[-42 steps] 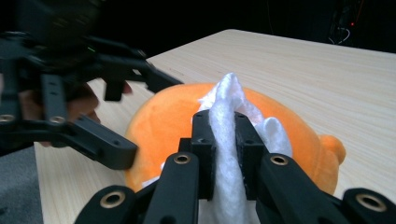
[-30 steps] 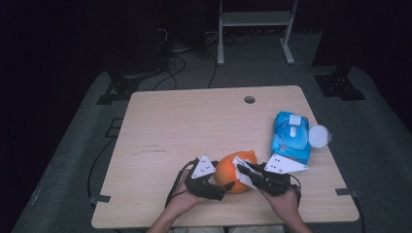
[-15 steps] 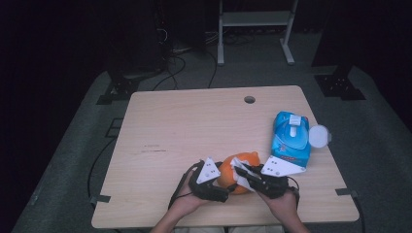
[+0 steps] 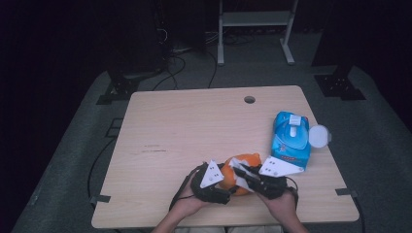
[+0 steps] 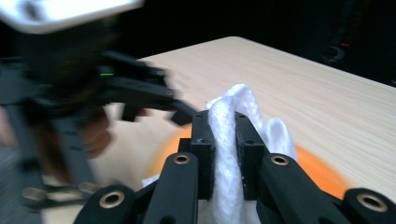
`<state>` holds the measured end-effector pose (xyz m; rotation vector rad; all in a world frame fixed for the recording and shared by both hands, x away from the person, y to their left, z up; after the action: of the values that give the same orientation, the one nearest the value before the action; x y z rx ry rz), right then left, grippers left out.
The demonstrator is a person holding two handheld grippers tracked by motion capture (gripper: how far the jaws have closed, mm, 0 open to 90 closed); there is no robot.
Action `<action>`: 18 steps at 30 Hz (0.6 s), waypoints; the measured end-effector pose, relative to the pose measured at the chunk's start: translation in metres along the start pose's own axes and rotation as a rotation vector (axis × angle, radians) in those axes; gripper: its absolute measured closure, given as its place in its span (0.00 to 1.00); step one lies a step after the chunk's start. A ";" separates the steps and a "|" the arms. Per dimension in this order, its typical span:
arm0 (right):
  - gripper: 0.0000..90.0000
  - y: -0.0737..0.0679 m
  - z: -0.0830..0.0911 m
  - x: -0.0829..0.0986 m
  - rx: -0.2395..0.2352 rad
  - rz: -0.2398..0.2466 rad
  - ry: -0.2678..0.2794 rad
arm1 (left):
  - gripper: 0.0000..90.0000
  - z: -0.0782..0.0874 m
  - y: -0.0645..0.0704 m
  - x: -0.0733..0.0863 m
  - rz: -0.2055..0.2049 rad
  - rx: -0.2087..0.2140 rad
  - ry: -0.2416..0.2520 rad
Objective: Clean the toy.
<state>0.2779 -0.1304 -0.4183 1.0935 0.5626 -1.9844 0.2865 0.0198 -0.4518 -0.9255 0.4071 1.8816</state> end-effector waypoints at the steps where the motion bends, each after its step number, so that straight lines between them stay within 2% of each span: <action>1: 0.89 -0.007 -0.004 -0.001 -0.031 0.016 -0.005 | 0.26 0.000 0.000 0.000 -0.019 -0.005 -0.010; 2: 0.89 -0.013 -0.008 -0.001 -0.041 0.033 -0.014 | 0.26 0.000 0.001 0.001 -0.025 -0.007 -0.018; 3: 0.89 -0.015 -0.011 -0.002 -0.031 0.051 -0.021 | 0.27 0.002 -0.001 0.003 -0.026 -0.005 -0.022; 4: 0.89 -0.013 -0.011 -0.002 -0.027 0.047 -0.020 | 0.28 0.002 -0.001 0.004 -0.018 -0.001 -0.020; 6: 0.89 -0.004 -0.007 -0.003 -0.002 0.019 -0.007 | 0.29 0.003 -0.004 0.006 -0.011 0.003 -0.022; 8: 0.89 0.010 0.001 -0.001 0.049 -0.003 -0.002 | 0.28 0.004 -0.007 0.008 0.002 0.016 -0.024; 9: 0.89 0.017 0.005 0.002 0.064 -0.025 0.003 | 0.26 0.004 -0.009 0.008 0.026 0.037 -0.019; 10: 0.89 0.023 0.008 0.005 0.069 -0.050 0.008 | 0.23 0.004 -0.011 0.007 0.061 0.075 -0.007; 11: 0.89 0.026 0.009 0.009 0.062 -0.079 0.013 | 0.20 0.004 -0.012 0.005 0.103 0.106 0.010; 12: 0.90 0.026 0.009 0.010 0.050 -0.097 0.018 | 0.18 0.004 -0.014 0.004 0.135 0.113 0.008; 13: 0.89 0.021 0.008 0.010 0.032 -0.101 0.018 | 0.18 0.003 -0.013 0.003 0.135 0.104 -0.005; 15: 0.89 0.008 0.002 0.006 -0.022 -0.061 0.020 | 0.23 0.003 -0.013 0.005 0.099 0.074 -0.015; 16: 0.89 0.002 -0.002 0.004 -0.049 -0.041 0.015 | 0.25 0.004 -0.013 0.006 0.099 0.070 -0.021; 18: 0.89 -0.001 -0.004 0.001 -0.033 0.005 0.001 | 0.30 0.007 -0.016 0.007 0.076 0.059 -0.021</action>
<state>0.2790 -0.1275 -0.4215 1.0746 0.5903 -1.9632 0.2955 0.0368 -0.4507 -0.8608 0.4888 1.9366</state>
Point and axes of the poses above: each handheld gripper's, and its own axes: z roughly backward along the jaws, x roughly out of its underside, y roughly to its right, the point moved 4 cm from there along -z, roughly forward along the jaws, and after that the axes turned 13 degrees about -y, right-handed, at the moved point
